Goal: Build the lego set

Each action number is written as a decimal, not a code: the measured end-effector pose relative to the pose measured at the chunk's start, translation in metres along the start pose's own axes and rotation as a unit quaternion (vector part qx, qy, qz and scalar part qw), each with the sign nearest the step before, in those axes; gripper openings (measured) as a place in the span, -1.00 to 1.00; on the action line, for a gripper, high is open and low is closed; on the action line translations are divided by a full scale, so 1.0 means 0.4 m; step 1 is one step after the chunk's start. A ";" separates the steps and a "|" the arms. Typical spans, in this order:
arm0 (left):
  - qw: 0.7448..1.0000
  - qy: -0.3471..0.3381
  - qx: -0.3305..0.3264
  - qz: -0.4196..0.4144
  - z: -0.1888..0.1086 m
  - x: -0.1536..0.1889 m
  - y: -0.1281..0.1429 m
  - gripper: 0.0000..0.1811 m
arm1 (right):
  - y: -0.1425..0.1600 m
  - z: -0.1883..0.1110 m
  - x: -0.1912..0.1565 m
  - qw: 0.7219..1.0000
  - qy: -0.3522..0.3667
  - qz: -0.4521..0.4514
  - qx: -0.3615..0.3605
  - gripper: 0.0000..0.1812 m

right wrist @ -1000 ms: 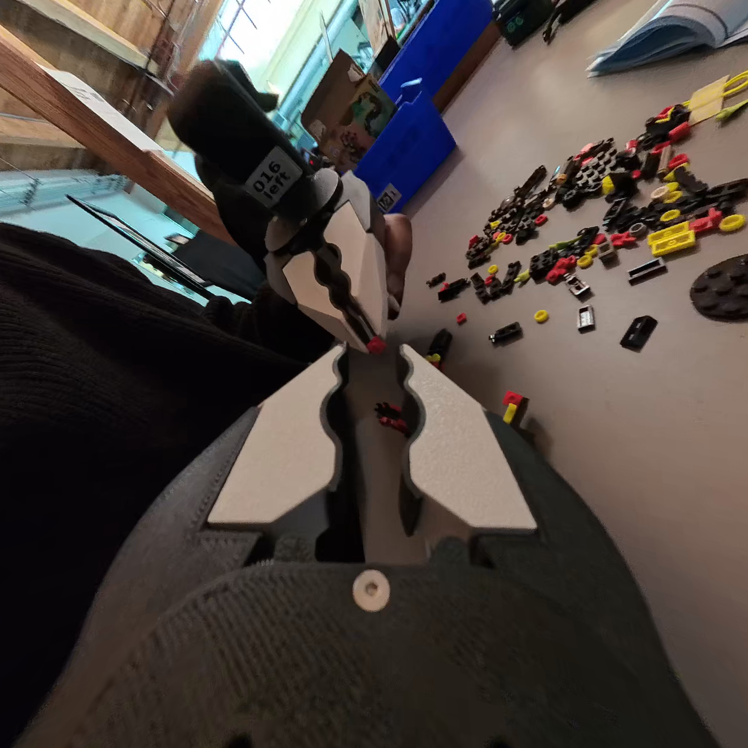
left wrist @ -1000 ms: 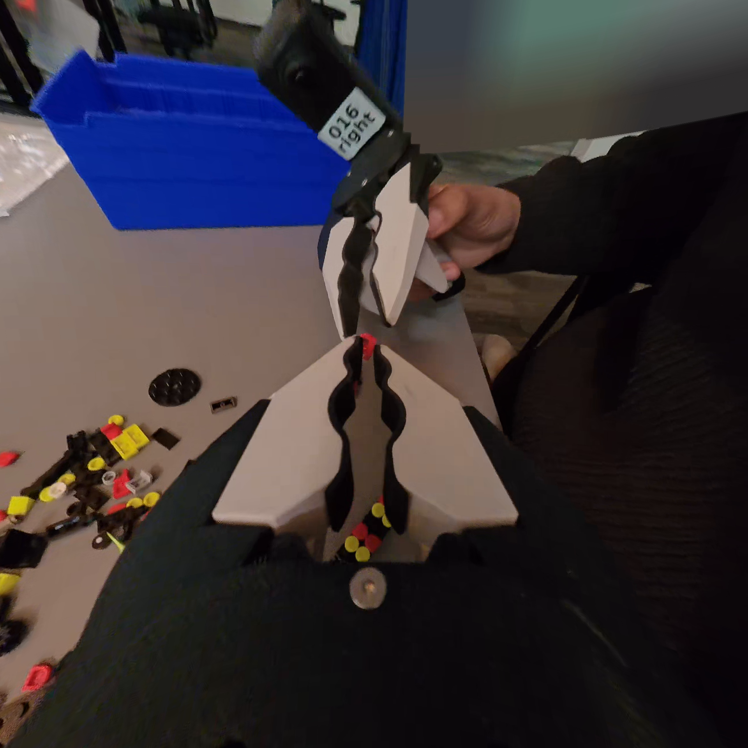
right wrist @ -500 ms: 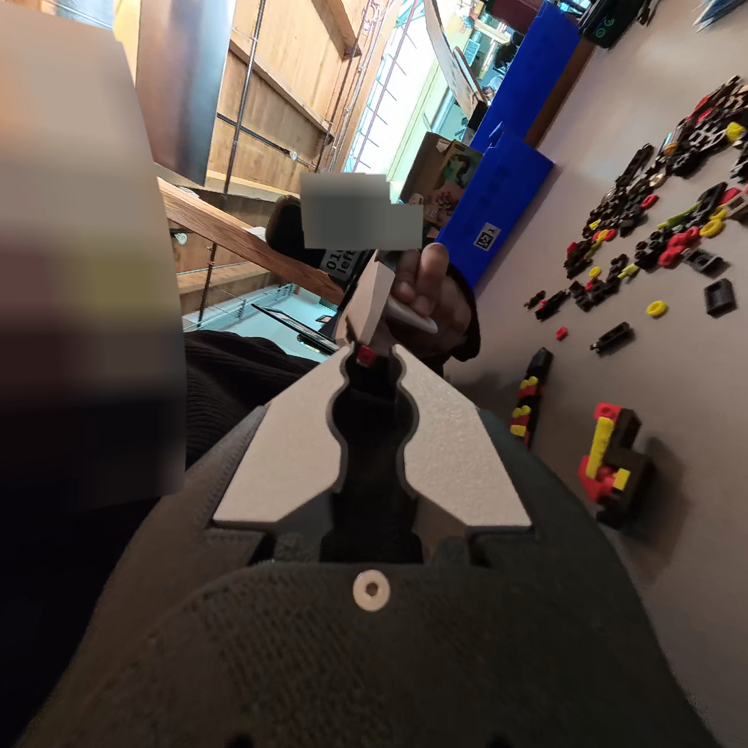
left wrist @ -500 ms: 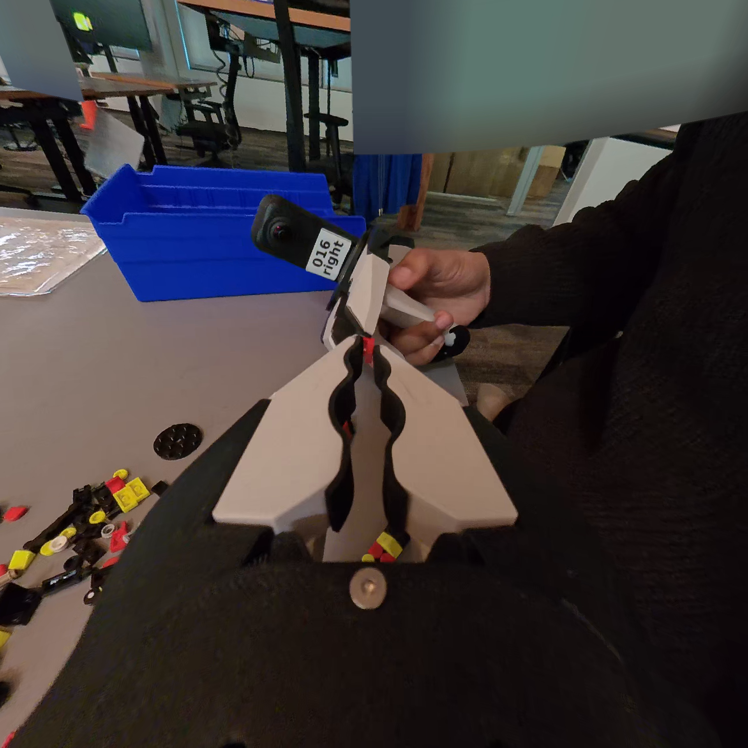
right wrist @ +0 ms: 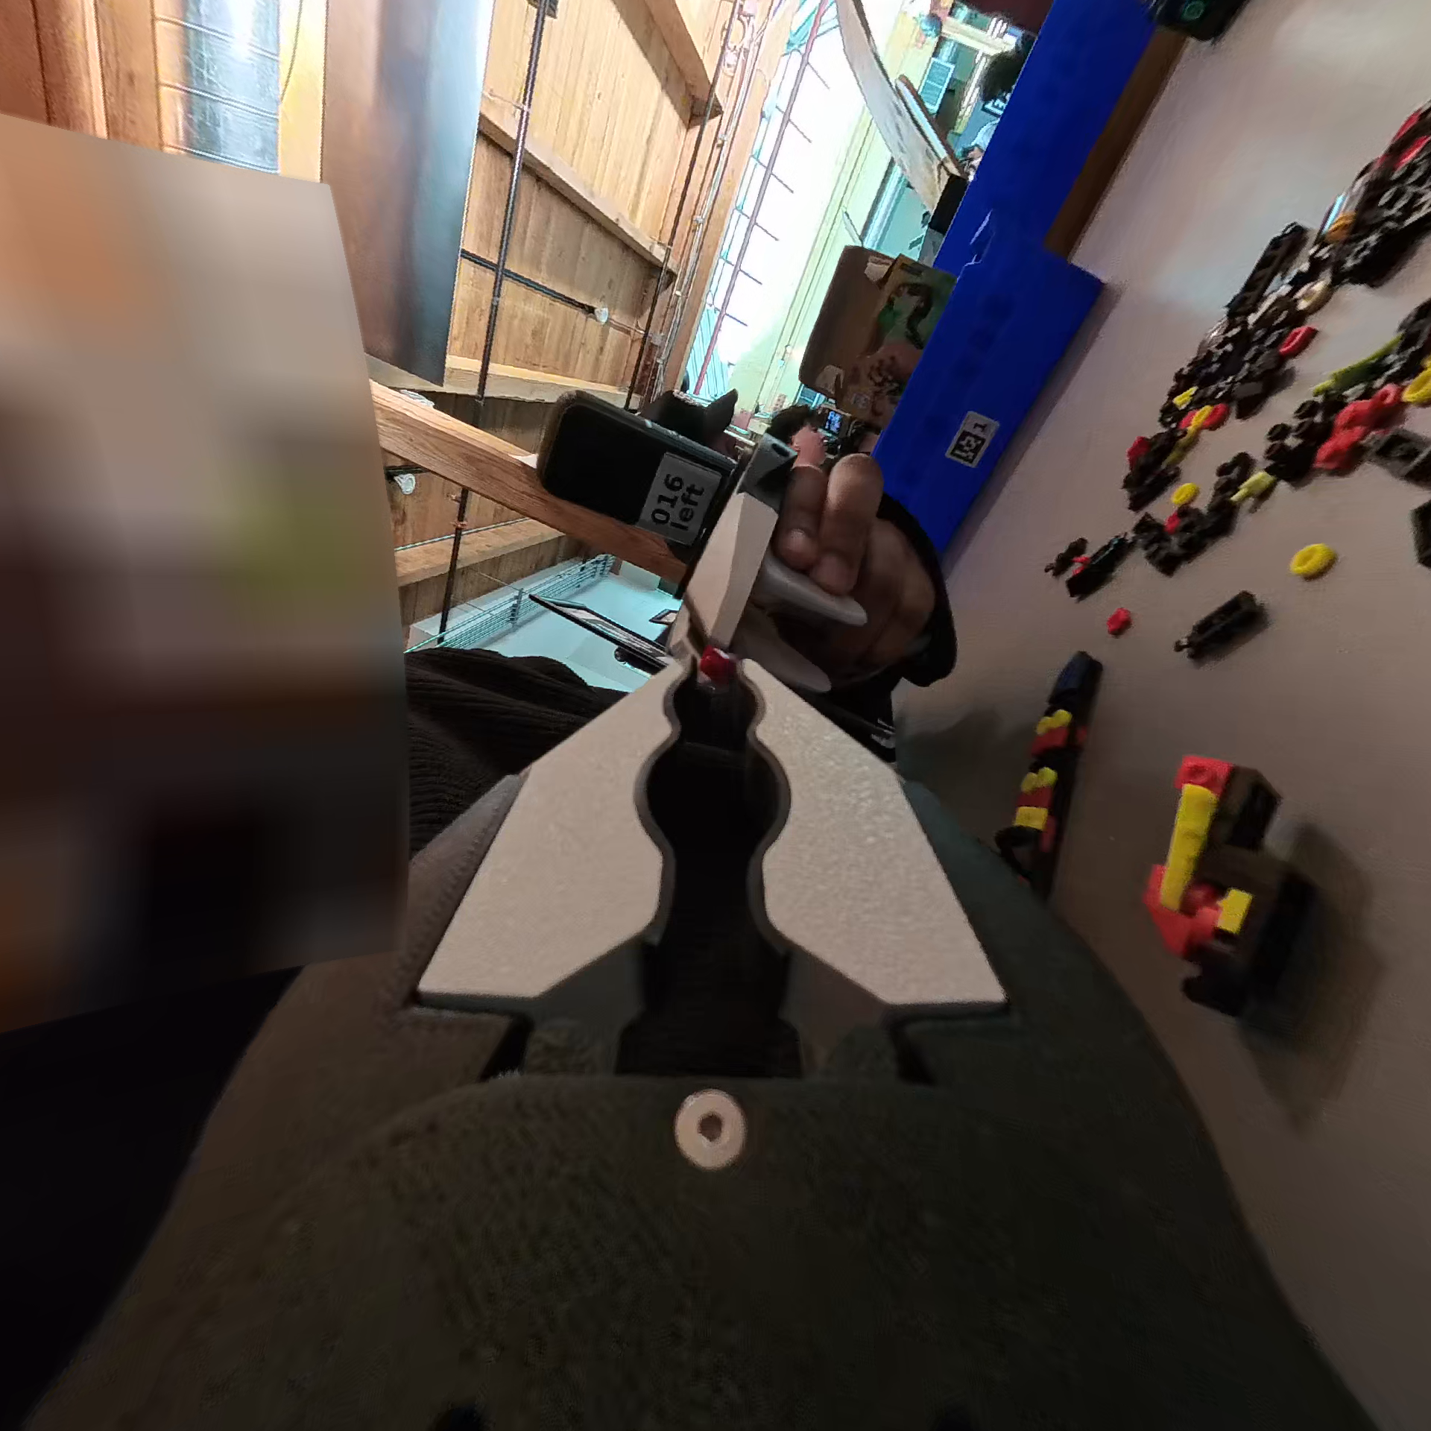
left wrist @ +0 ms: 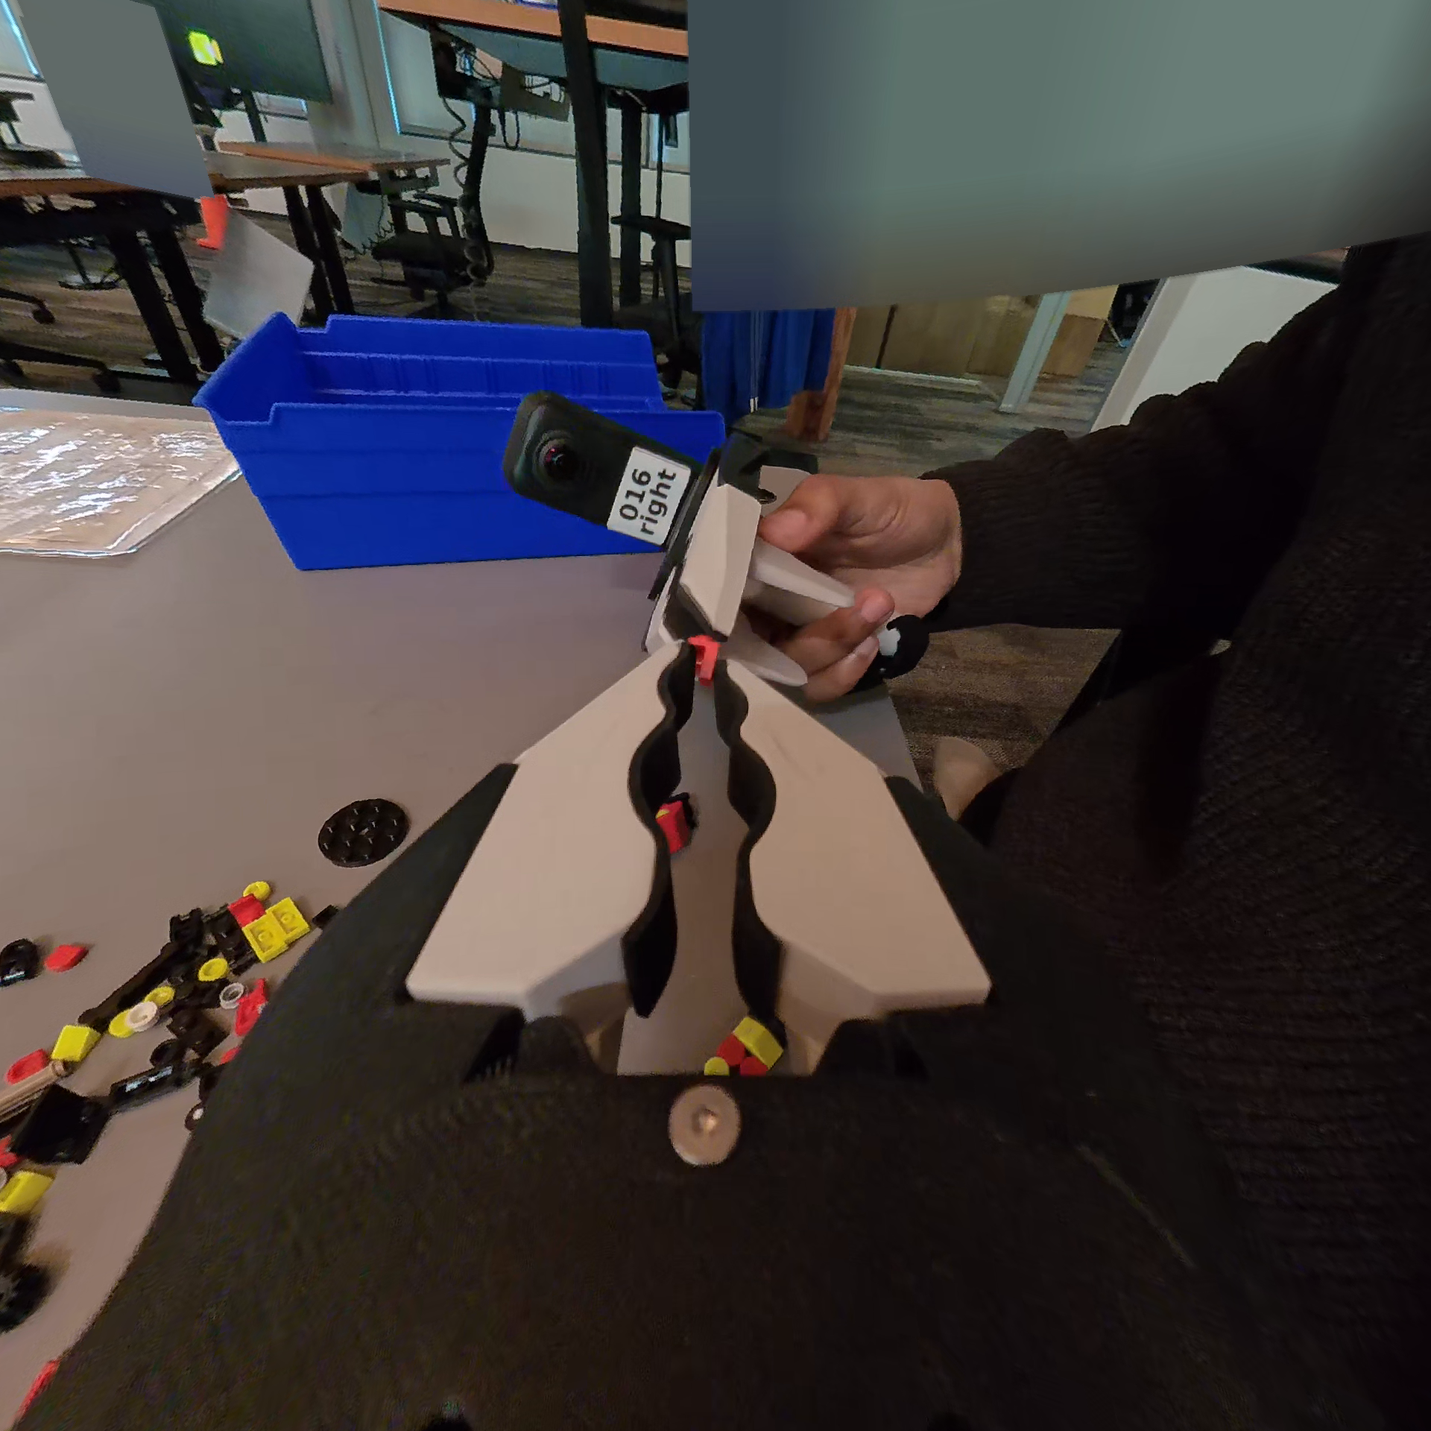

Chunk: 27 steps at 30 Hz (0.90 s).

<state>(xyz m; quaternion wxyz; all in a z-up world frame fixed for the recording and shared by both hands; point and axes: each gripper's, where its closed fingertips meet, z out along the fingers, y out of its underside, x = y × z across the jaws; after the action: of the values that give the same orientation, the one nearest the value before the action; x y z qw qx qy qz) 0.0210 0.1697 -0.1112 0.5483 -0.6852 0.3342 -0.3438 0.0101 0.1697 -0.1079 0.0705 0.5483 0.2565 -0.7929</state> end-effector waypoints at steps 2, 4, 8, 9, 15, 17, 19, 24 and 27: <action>1.000 -0.006 -0.003 -0.001 -0.002 -0.007 0.004 -0.98 | -0.008 -0.005 -0.006 1.000 -0.007 -0.005 0.008 -0.98; 1.000 -0.007 -0.010 -0.001 -0.002 -0.010 0.011 -0.98 | -0.011 -0.008 -0.007 1.000 -0.005 -0.006 0.011 -1.00; 1.000 -0.010 -0.016 -0.005 0.002 -0.013 0.017 -0.99 | -0.005 -0.004 0.001 1.000 0.008 -0.014 0.003 -1.00; 1.000 -0.009 -0.018 -0.007 0.003 -0.012 0.020 -0.99 | -0.005 -0.002 0.001 1.000 0.010 -0.017 0.002 -1.00; 1.000 -0.012 -0.019 -0.007 0.007 -0.013 0.023 -0.99 | -0.005 0.003 -0.007 0.999 0.019 -0.048 -0.004 -1.00; 1.000 -0.011 -0.002 -0.020 0.001 -0.017 0.008 -0.99 | -0.026 -0.010 -0.020 0.998 0.014 -0.062 0.016 -1.00; 0.999 -0.006 0.020 -0.037 -0.008 -0.020 -0.009 -0.99 | -0.040 -0.026 -0.009 0.997 0.034 -0.070 0.029 -1.00; 0.998 0.005 0.040 -0.054 -0.013 -0.016 -0.026 -0.98 | -0.035 -0.015 -0.002 0.998 0.029 -0.046 0.032 -0.89; 0.998 0.007 0.035 -0.049 -0.008 -0.010 -0.023 -0.98 | -0.020 0.001 -0.002 0.999 0.017 -0.029 0.022 -0.84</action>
<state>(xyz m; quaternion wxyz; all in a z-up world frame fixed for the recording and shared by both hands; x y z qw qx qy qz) 0.0168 0.1730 -0.1021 0.5522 -0.6787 0.2913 -0.3868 0.0067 0.1762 -0.1044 0.0312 0.5557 0.2560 -0.7904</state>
